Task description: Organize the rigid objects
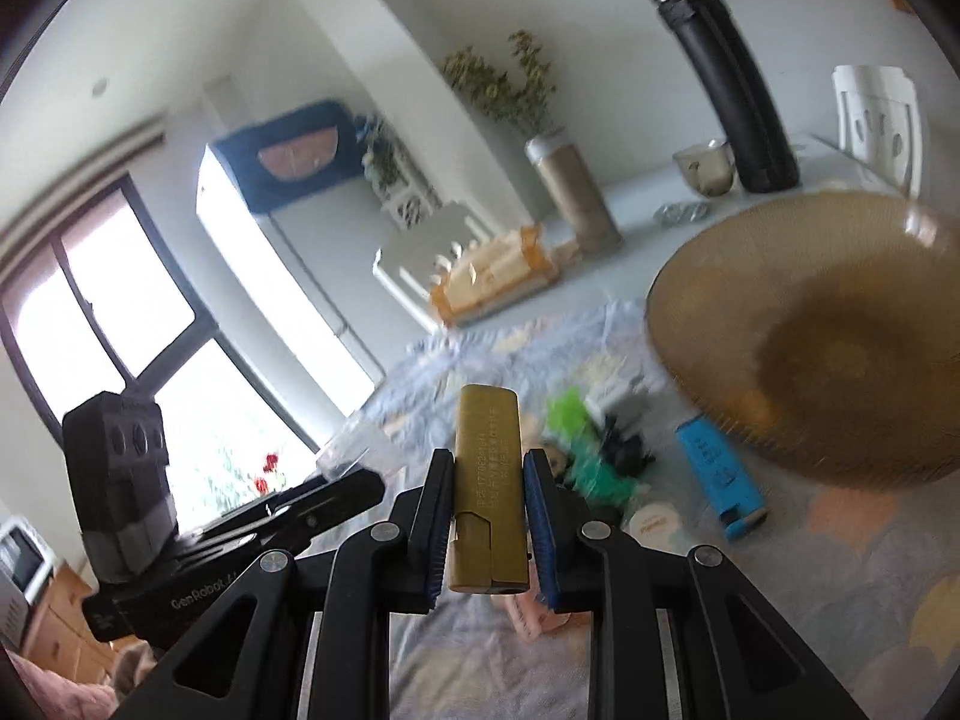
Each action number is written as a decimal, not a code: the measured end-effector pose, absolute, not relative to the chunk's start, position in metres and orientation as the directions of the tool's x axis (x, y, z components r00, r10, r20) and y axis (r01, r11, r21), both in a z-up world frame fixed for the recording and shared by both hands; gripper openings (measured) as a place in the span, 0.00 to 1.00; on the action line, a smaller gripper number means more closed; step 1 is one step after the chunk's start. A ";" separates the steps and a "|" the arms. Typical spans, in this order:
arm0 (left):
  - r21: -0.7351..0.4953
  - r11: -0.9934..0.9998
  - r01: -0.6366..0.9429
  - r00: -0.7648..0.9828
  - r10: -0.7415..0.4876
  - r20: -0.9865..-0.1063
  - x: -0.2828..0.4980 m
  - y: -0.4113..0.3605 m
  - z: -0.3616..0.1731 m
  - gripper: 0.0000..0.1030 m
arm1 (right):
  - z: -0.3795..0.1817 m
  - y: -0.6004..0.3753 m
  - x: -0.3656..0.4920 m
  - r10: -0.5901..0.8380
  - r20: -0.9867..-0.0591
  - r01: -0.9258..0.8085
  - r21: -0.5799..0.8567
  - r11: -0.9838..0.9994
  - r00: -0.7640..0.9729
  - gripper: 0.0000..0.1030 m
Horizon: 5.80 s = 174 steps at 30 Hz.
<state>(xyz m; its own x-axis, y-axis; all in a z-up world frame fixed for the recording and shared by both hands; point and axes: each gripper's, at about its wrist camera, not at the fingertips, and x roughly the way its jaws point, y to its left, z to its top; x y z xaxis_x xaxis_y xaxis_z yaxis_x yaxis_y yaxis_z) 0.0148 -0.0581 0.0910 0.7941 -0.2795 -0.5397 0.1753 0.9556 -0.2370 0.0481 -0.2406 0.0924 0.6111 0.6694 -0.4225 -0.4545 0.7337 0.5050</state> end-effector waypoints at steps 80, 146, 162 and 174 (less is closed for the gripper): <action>-0.110 0.985 0.131 0.655 -0.169 -0.736 0.092 -0.016 0.013 0.29 | 0.025 -0.153 0.050 0.434 -0.749 -0.497 0.162 0.852 0.500 0.43; -0.031 0.941 0.337 0.721 -0.279 -0.634 0.149 -0.170 0.074 0.86 | 0.087 -0.331 0.076 0.406 -0.373 -0.161 0.540 0.826 0.834 1.00; -0.021 0.976 0.218 0.736 -0.179 -0.653 0.136 -0.105 0.075 0.87 | 0.091 -0.295 0.070 0.482 -0.349 -0.288 0.481 0.828 0.804 1.00; -0.300 0.949 0.100 0.655 -0.290 -0.698 0.106 0.004 0.006 0.99 | 0.054 -0.164 0.042 0.437 -0.619 -0.524 0.047 0.850 0.653 1.00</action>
<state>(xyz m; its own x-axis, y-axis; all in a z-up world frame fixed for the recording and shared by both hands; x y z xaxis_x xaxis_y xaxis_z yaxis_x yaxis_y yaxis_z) 0.1058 0.0038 0.0064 0.6547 -0.2902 -0.6979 0.1003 0.9485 -0.3003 0.0421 -0.1637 0.0537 0.6530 0.4365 -0.6189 -0.5240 0.8504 0.0470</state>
